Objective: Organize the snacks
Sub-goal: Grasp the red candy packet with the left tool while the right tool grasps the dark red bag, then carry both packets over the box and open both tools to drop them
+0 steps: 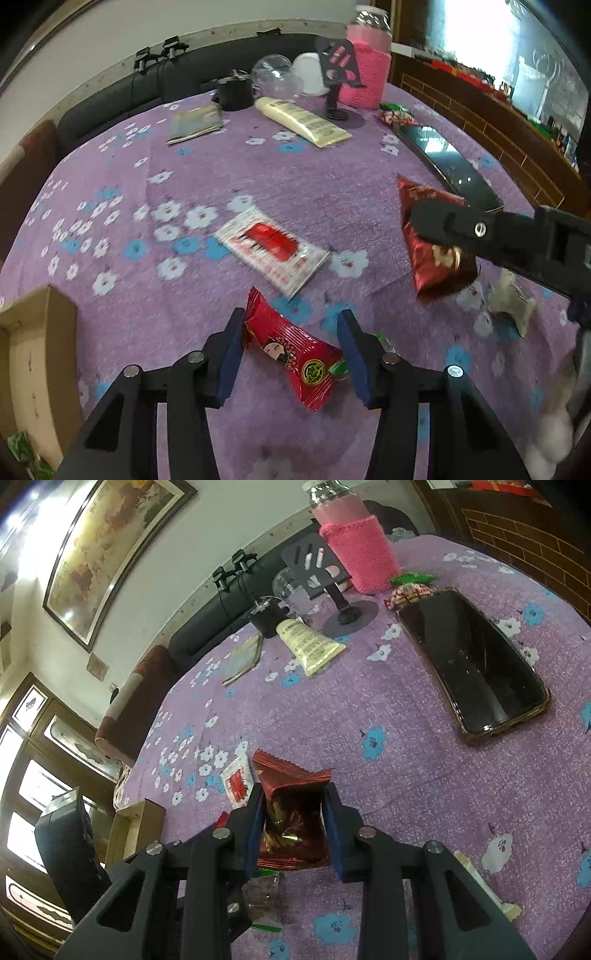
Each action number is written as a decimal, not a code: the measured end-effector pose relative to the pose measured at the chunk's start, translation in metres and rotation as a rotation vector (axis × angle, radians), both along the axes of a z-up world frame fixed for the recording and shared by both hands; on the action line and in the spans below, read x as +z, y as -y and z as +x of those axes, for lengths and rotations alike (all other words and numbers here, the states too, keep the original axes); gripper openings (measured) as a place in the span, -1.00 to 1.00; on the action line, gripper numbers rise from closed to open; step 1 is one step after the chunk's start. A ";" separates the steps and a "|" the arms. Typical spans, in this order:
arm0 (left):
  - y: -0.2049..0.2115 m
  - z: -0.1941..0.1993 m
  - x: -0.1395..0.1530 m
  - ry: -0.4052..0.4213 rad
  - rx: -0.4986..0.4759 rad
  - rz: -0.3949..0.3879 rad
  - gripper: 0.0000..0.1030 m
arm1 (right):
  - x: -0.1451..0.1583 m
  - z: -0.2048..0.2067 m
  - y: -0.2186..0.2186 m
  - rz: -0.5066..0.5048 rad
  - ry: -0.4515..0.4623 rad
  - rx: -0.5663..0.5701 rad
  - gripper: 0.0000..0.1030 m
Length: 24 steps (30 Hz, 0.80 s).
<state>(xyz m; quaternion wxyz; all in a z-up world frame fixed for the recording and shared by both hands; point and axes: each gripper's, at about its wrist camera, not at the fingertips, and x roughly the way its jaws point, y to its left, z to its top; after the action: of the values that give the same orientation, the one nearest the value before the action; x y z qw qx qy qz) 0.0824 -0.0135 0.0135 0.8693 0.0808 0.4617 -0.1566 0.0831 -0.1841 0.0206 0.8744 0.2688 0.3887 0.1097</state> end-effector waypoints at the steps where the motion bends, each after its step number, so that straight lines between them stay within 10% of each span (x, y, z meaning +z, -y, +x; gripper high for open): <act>1: -0.008 -0.004 0.004 0.002 0.009 -0.021 0.02 | 0.002 -0.001 -0.001 -0.006 0.009 0.000 -0.44; 17: -0.131 -0.077 0.073 0.084 0.138 -0.246 0.02 | 0.007 -0.012 -0.032 -0.034 0.040 0.087 -0.43; 24: -0.214 -0.077 0.090 0.123 0.244 -0.203 0.03 | 0.033 -0.031 -0.093 -0.056 0.065 0.207 -0.43</act>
<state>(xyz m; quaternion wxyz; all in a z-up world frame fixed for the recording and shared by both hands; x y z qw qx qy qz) 0.0058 0.2006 0.1032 0.9123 -0.0548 0.3957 -0.0906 0.0522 -0.0913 0.0539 0.8777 0.1991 0.3888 0.1970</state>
